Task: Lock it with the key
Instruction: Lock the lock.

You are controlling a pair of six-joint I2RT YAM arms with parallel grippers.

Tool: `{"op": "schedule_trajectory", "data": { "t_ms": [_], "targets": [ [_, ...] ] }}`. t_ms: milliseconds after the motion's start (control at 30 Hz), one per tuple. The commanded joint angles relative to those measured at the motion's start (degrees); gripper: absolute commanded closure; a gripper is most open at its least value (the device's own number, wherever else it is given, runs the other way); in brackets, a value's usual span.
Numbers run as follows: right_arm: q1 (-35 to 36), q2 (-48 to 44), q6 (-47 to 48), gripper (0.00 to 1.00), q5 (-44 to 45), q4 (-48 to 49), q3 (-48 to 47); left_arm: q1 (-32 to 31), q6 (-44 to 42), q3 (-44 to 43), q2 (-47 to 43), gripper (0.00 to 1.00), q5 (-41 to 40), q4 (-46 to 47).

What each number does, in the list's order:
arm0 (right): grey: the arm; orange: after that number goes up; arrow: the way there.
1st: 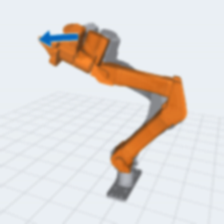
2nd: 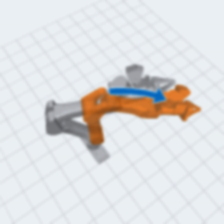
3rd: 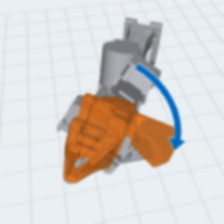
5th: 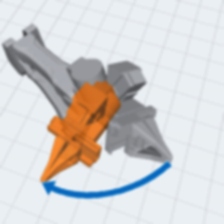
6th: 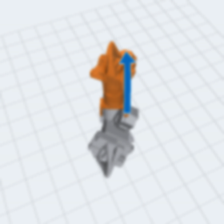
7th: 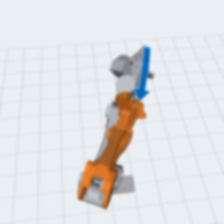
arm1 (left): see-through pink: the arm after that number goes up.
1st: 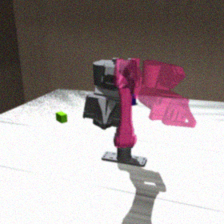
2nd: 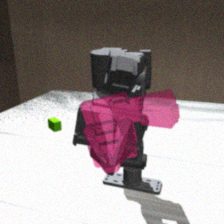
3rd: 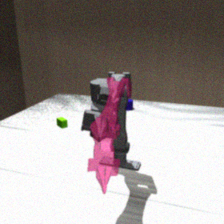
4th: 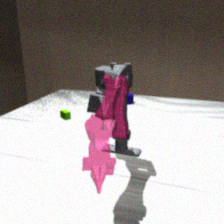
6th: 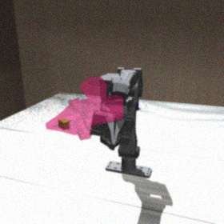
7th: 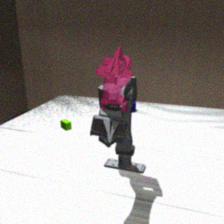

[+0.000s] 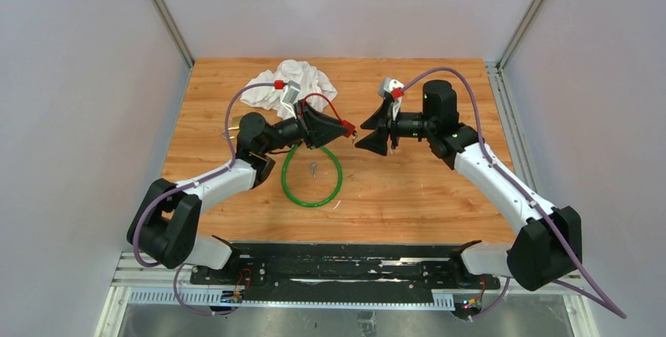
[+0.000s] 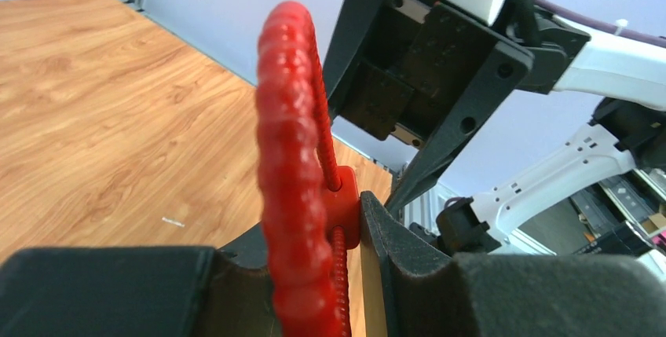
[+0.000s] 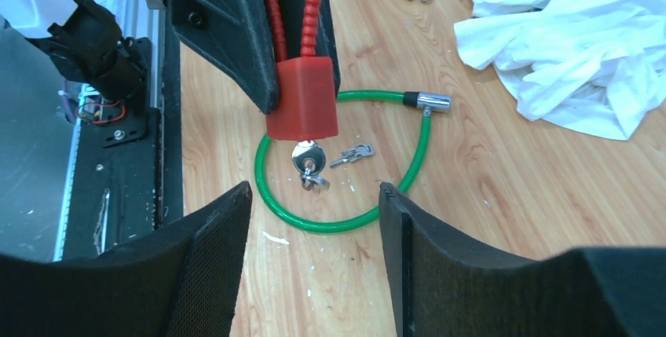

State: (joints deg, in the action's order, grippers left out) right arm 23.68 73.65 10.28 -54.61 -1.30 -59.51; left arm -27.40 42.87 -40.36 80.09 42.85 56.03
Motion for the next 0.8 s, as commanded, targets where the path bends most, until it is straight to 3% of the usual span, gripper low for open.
{"op": "schedule_trajectory", "data": {
  "t_ms": [0, 167, 467, 767],
  "targets": [
    [-1.1, 1.3, -4.4, 0.41, -4.3, 2.8, -0.1, 0.2, 2.8, 0.5, 0.4, 1.0, 2.8, 8.7],
    [-1.6, 2.4, -7.7, 0.48, -6.4, 5.3, -0.3, 0.2, 3.0, 0.6, 0.0, 0.99, 4.0, 9.6],
    [-1.6, 2.7, -13.6, 0.5, -10.6, 11.3, 0.4, -0.3, 2.7, 0.4, -0.4, 1.0, 5.6, 9.7],
    [-1.6, 2.6, -11.6, 0.72, -11.5, 10.3, 1.0, -0.4, 2.1, 0.6, -1.4, 1.0, 5.3, 9.0]
  ]
}}
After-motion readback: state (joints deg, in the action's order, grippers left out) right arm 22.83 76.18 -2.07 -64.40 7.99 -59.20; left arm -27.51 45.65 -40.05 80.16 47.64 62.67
